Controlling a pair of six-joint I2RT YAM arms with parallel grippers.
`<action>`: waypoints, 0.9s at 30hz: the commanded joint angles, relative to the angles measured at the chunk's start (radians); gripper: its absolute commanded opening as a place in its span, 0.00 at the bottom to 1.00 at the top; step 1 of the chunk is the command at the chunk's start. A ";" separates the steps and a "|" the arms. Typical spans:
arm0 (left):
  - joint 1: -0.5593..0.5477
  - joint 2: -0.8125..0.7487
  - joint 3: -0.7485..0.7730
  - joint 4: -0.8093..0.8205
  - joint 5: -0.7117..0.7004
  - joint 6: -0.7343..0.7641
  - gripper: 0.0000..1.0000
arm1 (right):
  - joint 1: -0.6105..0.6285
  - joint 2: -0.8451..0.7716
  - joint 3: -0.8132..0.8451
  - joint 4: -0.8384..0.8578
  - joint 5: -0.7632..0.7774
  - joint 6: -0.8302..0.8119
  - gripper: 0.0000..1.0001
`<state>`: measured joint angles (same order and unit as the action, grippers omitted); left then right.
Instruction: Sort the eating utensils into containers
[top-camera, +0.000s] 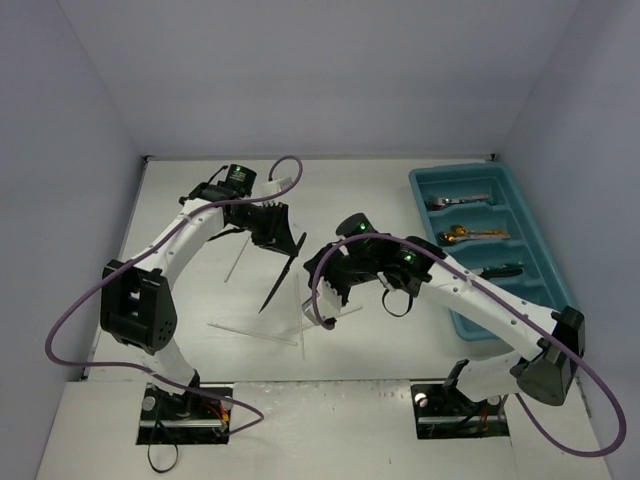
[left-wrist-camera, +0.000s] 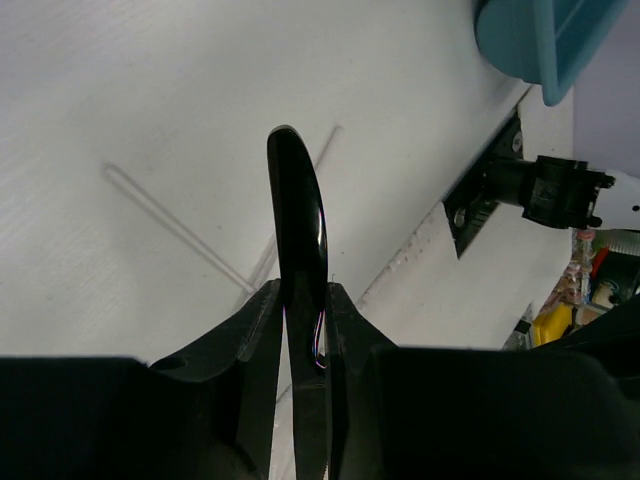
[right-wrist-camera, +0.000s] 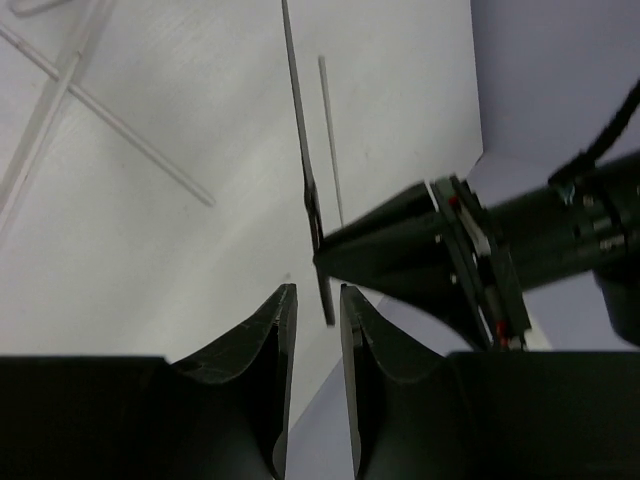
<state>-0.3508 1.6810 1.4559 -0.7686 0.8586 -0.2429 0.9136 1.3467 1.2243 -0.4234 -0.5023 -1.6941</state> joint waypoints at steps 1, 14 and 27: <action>-0.013 -0.019 0.046 0.007 0.090 -0.046 0.00 | 0.047 0.037 0.007 0.057 -0.023 -0.044 0.24; -0.075 0.016 0.083 0.008 0.085 -0.060 0.00 | 0.076 0.105 -0.009 0.055 0.047 -0.077 0.39; -0.088 -0.015 0.077 0.008 0.085 -0.080 0.00 | 0.050 0.228 0.054 0.058 0.140 -0.032 0.35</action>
<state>-0.4324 1.7279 1.4830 -0.7738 0.8977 -0.3023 0.9809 1.5446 1.2107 -0.3983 -0.3981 -1.7562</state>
